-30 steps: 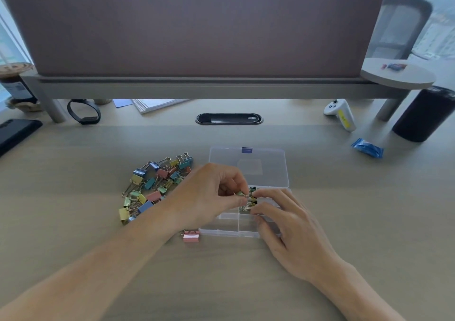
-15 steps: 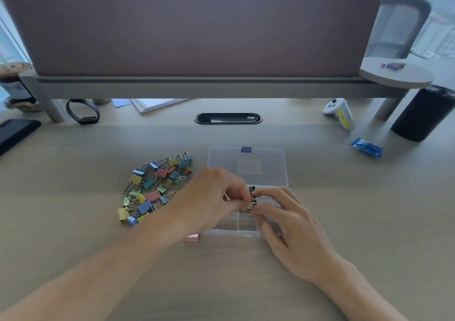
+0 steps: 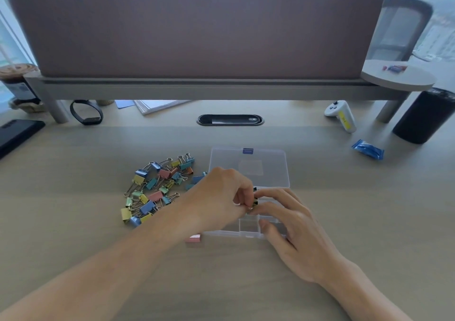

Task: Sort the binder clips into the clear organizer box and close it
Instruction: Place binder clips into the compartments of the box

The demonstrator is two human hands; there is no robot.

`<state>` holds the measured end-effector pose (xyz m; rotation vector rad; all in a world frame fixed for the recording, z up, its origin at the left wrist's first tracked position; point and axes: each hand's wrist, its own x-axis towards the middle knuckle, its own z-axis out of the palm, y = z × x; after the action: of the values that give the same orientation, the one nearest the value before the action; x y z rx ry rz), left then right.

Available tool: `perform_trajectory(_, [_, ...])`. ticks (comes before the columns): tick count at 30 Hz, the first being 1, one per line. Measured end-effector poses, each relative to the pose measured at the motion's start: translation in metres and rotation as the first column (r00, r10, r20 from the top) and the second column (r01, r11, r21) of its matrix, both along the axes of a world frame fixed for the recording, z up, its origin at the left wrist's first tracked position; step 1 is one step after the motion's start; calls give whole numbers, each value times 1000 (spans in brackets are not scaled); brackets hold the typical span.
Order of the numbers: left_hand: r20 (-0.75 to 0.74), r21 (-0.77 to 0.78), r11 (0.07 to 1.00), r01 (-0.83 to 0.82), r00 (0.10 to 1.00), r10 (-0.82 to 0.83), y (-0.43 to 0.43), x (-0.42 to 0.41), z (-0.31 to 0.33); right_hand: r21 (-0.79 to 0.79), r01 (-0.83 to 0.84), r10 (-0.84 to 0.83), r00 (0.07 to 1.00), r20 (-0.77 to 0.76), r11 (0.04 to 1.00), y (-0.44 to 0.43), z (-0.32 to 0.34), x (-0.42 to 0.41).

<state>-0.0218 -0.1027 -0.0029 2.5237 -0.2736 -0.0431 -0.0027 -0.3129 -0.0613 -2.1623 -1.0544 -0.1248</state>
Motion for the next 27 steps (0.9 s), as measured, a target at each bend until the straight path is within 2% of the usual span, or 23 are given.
perform_trajectory(3, [-39, -43, 999, -10, 999, 8, 1, 2, 0, -3, -5, 5, 999, -47, 1000, 0, 0, 1])
perform_trajectory(7, [-55, -18, 1000, 23, 998, -24, 3, 1, 2, -20, 11, -13, 996, -91, 1000, 0, 0, 2])
perform_trajectory(10, [-61, 18, 999, 41, 997, -40, 7, -1, 5, -26, 21, -24, 995, -98, 999, 0, 1, 2])
perform_trajectory(15, [-38, -49, 998, 36, 999, -38, 8, -2, 5, -15, 16, -17, 997, -81, 1000, 0, 2, 2])
perform_trajectory(19, [-22, -39, 999, 34, 999, -35, 5, 0, 3, 5, 12, -12, 998, -66, 1000, 1, 1, 1])
perform_trajectory(25, [-14, 26, 998, 60, 998, -60, 2, 2, 4, 148, 23, -16, 999, -46, 989, -2, 3, 1])
perform_trajectory(27, [-22, 43, 997, 66, 998, -65, 0, 3, 6, 147, 42, -36, 999, -39, 988, -2, 2, 2])
